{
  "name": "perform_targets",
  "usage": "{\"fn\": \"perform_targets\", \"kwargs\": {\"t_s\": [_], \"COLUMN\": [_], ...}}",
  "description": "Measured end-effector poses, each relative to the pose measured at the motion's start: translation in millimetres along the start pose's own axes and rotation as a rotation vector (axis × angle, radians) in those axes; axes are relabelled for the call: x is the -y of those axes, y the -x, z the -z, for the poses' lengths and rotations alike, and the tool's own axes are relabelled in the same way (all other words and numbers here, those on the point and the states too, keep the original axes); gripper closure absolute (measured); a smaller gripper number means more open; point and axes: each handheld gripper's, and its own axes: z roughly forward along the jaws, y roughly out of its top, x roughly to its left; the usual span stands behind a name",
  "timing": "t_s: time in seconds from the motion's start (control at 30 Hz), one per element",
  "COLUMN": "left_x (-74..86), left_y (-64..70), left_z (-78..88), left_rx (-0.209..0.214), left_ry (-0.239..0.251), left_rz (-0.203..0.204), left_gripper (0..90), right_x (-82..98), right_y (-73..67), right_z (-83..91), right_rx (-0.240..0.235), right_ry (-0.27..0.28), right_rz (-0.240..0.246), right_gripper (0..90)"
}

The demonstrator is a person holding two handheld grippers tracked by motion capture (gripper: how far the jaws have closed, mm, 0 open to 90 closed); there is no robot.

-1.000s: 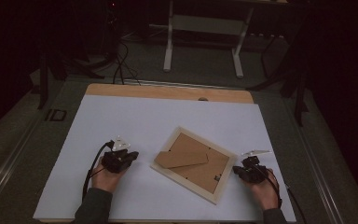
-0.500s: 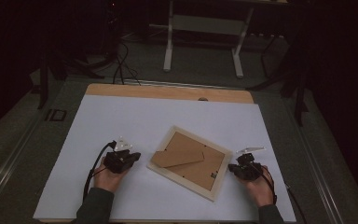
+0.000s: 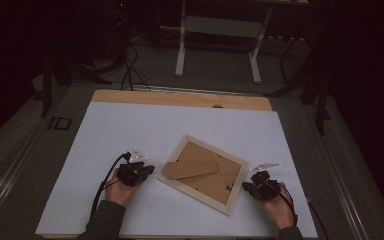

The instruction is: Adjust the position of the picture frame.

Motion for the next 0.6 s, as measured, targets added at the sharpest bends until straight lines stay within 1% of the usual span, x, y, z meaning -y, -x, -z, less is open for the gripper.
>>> {"fn": "perform_targets", "kwargs": {"t_s": [0.1,0.3,0.37,0.47,0.6], "left_x": [-0.4,-0.6,-0.7,-0.6,-0.6], "left_y": [2.0,2.3,2.6,2.2,3.6], "left_z": [-2.6,-3.1,-3.1,-3.1,-2.9], "left_rx": [0.002,0.008,0.004,0.007,-0.005], "left_ry": [-0.005,-0.003,-0.005,-0.003,-0.005], "left_rz": [-0.006,-0.007,-0.011,-0.006,-0.011], "left_gripper": [90.0,90.0,90.0,90.0,90.0], "right_x": [-0.3,-4.3,-5.9,-6.9,-8.3], "right_y": [-2.9,-8.8,-10.4,-9.7,-8.9], "right_z": [-0.2,-3.5,-4.8,-5.6,-6.5], "right_rx": [-0.018,-0.028,-0.029,-0.033,-0.034], "right_ry": [-0.005,-0.008,-0.007,-0.006,-0.005], "right_rz": [0.011,0.027,0.032,0.026,0.027], "right_gripper": [90.0,90.0,90.0,90.0,90.0]}}
